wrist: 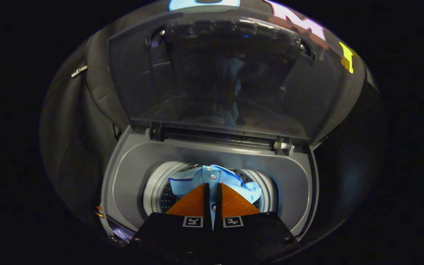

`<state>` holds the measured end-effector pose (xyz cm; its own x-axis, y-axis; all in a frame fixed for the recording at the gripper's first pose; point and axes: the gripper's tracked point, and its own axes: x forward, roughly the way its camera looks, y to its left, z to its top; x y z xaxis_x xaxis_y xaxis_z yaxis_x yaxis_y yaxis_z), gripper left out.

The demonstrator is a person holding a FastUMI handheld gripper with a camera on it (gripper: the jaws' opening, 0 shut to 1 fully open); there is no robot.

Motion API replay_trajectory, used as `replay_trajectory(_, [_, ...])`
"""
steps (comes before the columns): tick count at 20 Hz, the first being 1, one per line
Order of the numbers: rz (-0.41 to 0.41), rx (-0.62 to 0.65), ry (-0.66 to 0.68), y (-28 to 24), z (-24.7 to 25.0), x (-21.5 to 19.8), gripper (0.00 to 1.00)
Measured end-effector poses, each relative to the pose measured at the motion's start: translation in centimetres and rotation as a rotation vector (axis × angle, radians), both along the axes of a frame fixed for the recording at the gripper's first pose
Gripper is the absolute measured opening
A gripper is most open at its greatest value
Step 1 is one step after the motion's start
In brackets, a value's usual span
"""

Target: Put the clothes into the washing machine and then close the washing machine lid.

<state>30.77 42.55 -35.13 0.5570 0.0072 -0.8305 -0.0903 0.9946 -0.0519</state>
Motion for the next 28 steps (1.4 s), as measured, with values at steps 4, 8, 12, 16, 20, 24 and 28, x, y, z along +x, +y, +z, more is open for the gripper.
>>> replay_trajectory(4, [0.008, -0.002, 0.037, 0.0, -2.5, -0.6, 0.05])
replay_trajectory(8, [0.002, -0.009, 0.044, 0.2, -2.9, -0.7, 0.05])
replay_trajectory(12, [-0.001, 0.006, 0.048, 0.3, -2.8, -0.7, 0.05])
replay_trajectory(16, [0.011, 0.012, 0.015, 0.7, -2.0, -0.3, 0.18])
replay_trajectory(20, [0.009, 0.048, -0.003, 1.1, -0.1, 0.5, 0.39])
replay_trajectory(24, [0.031, 0.039, 0.013, 0.8, -0.6, 0.0, 0.74])
replay_trajectory(28, [0.035, 0.009, 0.027, 0.8, -0.6, -0.7, 0.90])
